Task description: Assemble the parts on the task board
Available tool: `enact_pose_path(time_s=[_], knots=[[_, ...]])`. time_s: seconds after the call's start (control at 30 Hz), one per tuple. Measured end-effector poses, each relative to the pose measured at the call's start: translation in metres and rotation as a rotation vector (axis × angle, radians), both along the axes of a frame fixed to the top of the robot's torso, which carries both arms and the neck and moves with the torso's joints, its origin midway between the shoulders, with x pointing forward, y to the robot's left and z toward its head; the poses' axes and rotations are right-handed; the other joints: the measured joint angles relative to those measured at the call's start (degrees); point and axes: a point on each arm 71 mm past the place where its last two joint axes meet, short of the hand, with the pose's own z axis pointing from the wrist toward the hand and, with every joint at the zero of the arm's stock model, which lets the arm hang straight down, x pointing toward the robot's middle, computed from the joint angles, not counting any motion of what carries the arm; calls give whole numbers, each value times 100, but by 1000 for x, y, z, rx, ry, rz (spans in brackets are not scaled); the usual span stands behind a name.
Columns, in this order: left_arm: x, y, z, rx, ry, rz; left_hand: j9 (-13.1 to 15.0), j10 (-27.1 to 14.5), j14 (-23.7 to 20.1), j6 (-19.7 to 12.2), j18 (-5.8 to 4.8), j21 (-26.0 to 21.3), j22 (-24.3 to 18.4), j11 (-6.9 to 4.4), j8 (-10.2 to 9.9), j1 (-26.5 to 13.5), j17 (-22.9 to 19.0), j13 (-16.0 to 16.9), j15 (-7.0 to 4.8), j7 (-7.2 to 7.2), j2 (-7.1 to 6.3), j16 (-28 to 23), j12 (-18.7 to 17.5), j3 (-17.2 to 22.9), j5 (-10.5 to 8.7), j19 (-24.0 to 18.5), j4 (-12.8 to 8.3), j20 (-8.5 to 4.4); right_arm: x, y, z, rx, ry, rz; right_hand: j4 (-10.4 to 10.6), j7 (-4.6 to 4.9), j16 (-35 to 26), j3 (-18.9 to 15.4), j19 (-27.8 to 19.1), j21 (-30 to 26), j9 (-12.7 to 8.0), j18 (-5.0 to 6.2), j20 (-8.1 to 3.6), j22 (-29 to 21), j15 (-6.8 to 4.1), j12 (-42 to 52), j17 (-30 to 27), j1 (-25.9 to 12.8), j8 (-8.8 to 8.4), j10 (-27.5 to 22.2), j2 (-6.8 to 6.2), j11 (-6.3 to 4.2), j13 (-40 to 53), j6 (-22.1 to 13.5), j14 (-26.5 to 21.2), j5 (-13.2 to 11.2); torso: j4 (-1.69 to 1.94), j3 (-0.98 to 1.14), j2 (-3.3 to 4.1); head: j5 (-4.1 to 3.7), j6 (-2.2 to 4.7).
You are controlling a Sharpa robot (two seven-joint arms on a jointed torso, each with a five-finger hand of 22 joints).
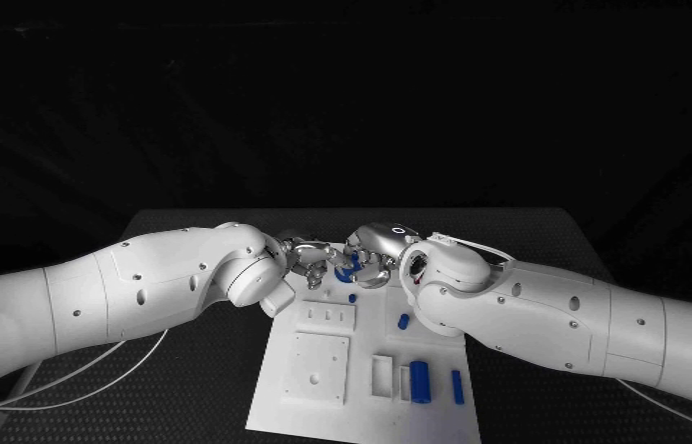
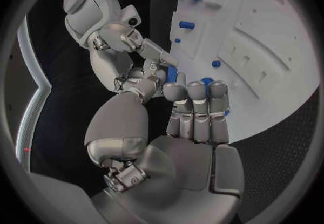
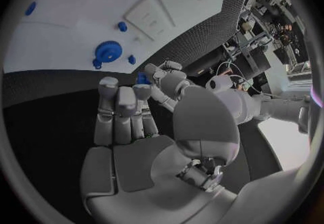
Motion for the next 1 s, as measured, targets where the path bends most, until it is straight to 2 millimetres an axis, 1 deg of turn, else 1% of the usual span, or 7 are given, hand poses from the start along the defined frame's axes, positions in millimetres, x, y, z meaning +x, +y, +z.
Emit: enact_pose_path(time_s=[0.23,0.47,0.6,0.67,0.77,0.97,1.0], knots=[[-1,-1,0,4,-1,-10,2,-1,-9,-6,0,0,-6,-1,-7,27,-6,-3,-6,-3,-27,0,0,0,-36,0,32,0,0,0,-1,7,13,-11,1,-10,-1,32,0,0,-8,1,1,0,-8,0,0,-13,0,11,-13,-10,0,10,27,0,-2,-1,-1,-9,-1],[-1,-1,0,7,-1,-16,12,-19,-29,-30,0,0,-14,-19,-7,55,-13,-13,-7,-10,0,0,0,-1,-66,0,33,0,0,-1,-1,14,24,-18,2,-17,-1,33,4,0,-7,2,5,0,-6,0,0,-22,0,19,-22,-18,0,17,29,0,-2,-2,-1,-14,-8],[-1,-1,0,8,-1,-17,20,-20,-30,-28,0,22,-21,-19,-7,134,-20,-21,-6,-10,79,0,0,-16,-90,-21,47,21,0,-1,-1,16,28,-20,1,-18,-1,63,9,0,-6,2,10,0,-5,1,0,-22,0,7,-22,-7,1,18,29,0,-2,-2,-1,-14,-11],[-1,-1,0,8,-2,-17,26,-20,-30,-12,0,22,-21,-19,-7,162,-27,-32,-6,-9,186,0,0,-16,-90,-23,47,19,0,-1,-1,17,30,-21,1,-18,-1,63,9,0,-10,3,10,0,2,1,-5,-22,0,7,-22,-7,1,18,36,0,-2,-2,-1,-14,-12],[-1,-1,0,8,-2,-18,29,-20,-31,-9,0,45,-27,-19,-6,181,-27,-33,-5,-11,273,0,0,-22,-90,-63,41,20,0,0,-1,18,32,-22,1,-18,-1,63,9,0,-13,3,11,0,2,1,-5,-22,0,7,-22,-7,1,18,36,0,-2,-2,-1,-17,-13],[-1,-1,0,8,-4,-21,52,-20,-39,-8,-1,80,-34,-19,6,422,-37,-52,3,-11,513,6,0,18,-64,-83,-192,40,0,-1,-1,19,35,-25,1,-18,-1,63,9,0,-23,4,11,0,4,1,-5,-22,-1,7,-22,-7,1,18,36,0,-2,1,-2,-18,-26],[-1,-1,0,8,-4,-21,55,-20,-39,-8,0,86,-39,-19,10,434,-40,-55,4,-11,526,22,0,31,-56,-83,-207,40,0,-1,-1,19,35,-25,1,-18,-1,62,8,0,-23,5,11,0,4,1,-5,-22,-1,7,-22,-7,1,18,36,0,-2,0,-2,-13,-29]])
